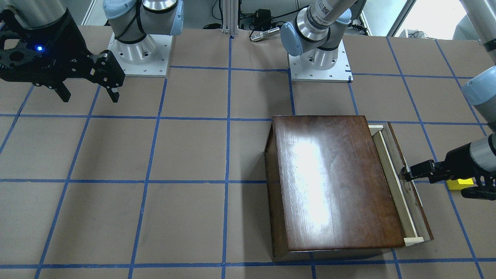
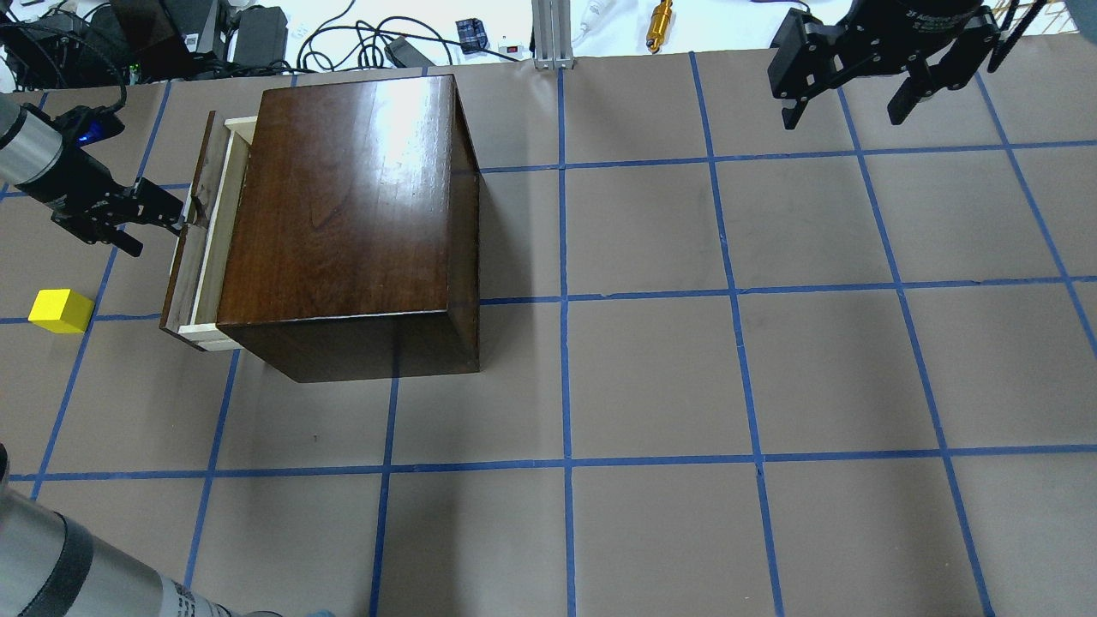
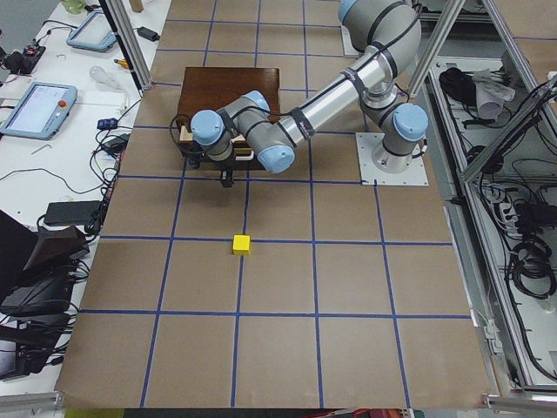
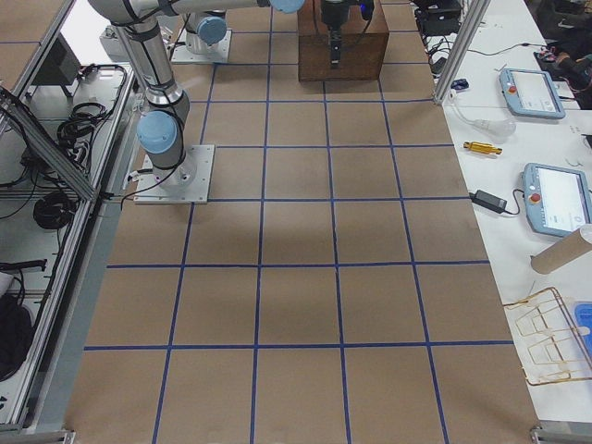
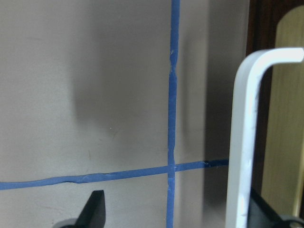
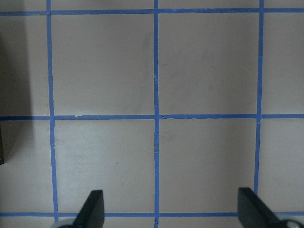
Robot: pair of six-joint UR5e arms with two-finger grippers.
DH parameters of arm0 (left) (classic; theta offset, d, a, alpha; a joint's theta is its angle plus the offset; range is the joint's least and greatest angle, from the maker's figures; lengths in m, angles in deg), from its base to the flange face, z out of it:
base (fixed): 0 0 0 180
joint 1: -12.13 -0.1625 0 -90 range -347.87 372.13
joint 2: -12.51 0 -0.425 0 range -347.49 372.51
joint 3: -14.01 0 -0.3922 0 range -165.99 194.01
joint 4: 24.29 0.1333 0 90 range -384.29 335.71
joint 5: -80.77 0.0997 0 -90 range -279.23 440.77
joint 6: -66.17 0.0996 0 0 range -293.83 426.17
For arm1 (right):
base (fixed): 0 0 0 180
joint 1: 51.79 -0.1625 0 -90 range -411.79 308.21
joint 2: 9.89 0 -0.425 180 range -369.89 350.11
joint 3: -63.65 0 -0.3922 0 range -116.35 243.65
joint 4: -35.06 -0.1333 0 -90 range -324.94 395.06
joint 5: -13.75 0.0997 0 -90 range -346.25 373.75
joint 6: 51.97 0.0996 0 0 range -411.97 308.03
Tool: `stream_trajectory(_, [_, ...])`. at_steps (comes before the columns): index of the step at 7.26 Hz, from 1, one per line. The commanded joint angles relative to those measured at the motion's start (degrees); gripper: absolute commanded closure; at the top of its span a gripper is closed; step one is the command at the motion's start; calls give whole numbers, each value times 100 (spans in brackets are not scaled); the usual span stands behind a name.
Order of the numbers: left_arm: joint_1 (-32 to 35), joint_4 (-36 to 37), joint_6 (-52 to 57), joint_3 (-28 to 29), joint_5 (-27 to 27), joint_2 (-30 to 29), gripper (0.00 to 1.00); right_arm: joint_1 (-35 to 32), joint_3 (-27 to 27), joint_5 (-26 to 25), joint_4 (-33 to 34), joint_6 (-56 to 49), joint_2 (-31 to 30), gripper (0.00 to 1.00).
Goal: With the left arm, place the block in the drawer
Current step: 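Pull the drawer outward with the left gripper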
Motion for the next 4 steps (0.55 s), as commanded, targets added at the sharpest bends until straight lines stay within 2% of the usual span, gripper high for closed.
stream_trajectory(1, [-107, 9, 74, 18, 6, -46, 0, 9, 0, -2, 0, 0, 5, 0])
stream_trajectory(4, [-169, 0, 101, 132, -3, -64, 0, 0, 0, -2, 0, 0, 5, 0])
